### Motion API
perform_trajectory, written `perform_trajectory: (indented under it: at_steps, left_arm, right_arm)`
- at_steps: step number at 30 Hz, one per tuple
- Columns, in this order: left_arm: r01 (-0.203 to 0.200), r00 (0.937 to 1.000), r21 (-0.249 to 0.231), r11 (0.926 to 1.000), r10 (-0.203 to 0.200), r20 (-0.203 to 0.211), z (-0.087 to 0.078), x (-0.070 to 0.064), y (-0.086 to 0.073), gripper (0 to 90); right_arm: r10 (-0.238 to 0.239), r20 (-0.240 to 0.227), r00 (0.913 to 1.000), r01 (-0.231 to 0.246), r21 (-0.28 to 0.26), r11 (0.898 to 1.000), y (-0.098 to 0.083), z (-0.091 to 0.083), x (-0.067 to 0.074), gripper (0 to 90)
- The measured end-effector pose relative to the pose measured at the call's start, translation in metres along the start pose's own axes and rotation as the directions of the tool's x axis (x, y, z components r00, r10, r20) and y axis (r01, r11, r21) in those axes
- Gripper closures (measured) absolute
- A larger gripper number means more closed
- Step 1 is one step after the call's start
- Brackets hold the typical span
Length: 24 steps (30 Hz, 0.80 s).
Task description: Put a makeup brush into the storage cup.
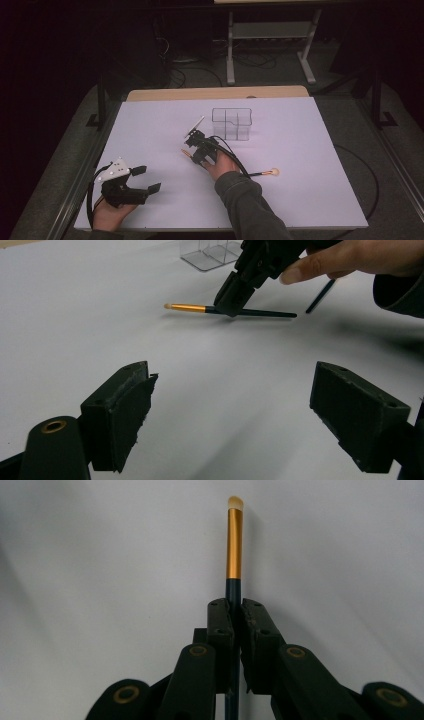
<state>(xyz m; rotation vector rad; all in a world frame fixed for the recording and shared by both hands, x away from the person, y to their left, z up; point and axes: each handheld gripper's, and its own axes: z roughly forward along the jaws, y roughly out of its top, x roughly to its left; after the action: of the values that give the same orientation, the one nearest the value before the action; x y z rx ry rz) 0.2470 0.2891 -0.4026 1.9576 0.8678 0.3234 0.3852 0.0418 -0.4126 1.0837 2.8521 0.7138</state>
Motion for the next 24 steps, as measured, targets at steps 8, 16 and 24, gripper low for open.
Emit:
perform_trajectory:
  at_steps: [8, 16, 24]
  left_arm:
    - [0.001, 1.0000, -0.006, 1.0000, -0.001, 0.008, 0.000, 0.000, 0.000, 16.3]
    - [0.006, 0.9998, -0.014, 0.9999, -0.005, 0.021, 0.000, 0.001, 0.001, 16.8]
    - [0.001, 0.9995, -0.016, 0.9999, 0.000, 0.031, 0.003, -0.003, 0.004, 16.9]
  right_arm:
    - [-0.008, -0.035, 0.9994, 0.007, -0.036, 0.999, -0.005, -0.010, -0.002, 82.6]
    - [-0.015, -0.076, 0.9970, 0.010, -0.072, 0.997, -0.010, -0.019, -0.004, 82.6]
    - [-0.012, -0.112, 0.9936, -0.001, -0.114, 0.993, -0.020, -0.033, -0.010, 82.6]
